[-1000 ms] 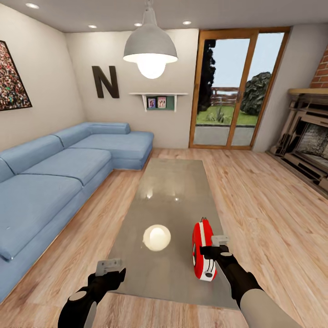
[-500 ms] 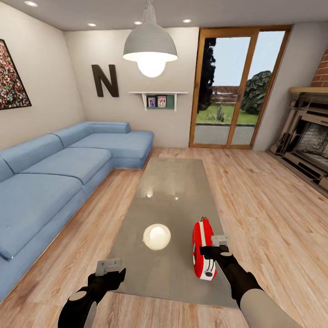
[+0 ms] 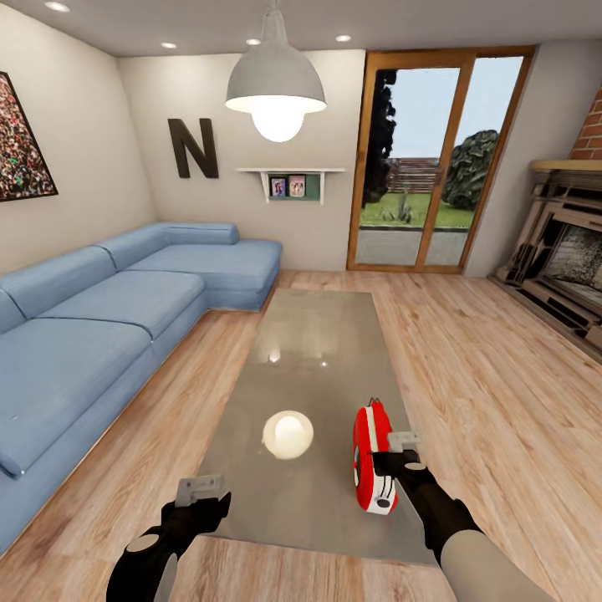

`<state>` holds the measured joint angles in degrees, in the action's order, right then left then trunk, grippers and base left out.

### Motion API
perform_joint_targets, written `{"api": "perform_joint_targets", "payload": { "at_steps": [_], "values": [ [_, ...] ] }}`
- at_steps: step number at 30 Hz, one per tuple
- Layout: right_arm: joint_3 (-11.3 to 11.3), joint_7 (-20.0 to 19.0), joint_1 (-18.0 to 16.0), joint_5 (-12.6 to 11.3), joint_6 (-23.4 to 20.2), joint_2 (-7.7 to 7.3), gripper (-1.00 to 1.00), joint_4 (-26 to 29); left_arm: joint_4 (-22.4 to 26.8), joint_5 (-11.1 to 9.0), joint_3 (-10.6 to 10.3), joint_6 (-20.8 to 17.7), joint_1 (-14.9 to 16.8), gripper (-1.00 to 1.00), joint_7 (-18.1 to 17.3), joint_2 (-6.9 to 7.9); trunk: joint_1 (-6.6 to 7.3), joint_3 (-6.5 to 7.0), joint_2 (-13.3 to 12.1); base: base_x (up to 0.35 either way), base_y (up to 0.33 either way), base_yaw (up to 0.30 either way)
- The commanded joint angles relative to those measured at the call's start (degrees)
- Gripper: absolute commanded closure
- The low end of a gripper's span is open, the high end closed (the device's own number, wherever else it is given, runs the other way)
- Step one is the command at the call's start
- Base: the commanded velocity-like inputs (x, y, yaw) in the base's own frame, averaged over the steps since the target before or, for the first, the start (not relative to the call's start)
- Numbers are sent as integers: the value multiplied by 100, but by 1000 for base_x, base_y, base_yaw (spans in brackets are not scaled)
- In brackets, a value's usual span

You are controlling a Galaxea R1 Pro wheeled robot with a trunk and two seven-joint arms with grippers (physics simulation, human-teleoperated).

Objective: Turn on the radio receiver that's on the table in the living room.

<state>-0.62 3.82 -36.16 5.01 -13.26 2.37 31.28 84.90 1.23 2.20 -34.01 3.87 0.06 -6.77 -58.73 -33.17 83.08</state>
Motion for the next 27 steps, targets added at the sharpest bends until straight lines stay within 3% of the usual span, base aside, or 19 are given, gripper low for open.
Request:
{"api": "perform_joint_targets", "payload": {
  "at_steps": [1, 27],
  "values": [
    [0, 0, 1, 0, 0, 0, 100, 0, 0, 0, 0, 0, 0, -100, 0, 0, 0, 0, 0, 0, 0, 0],
    [-3, -4, 3, -5, 5, 0, 100, 0, 0, -1, 0, 0, 2, -100, -1, 0, 0, 0, 0, 0, 0, 0]
  ]
}}
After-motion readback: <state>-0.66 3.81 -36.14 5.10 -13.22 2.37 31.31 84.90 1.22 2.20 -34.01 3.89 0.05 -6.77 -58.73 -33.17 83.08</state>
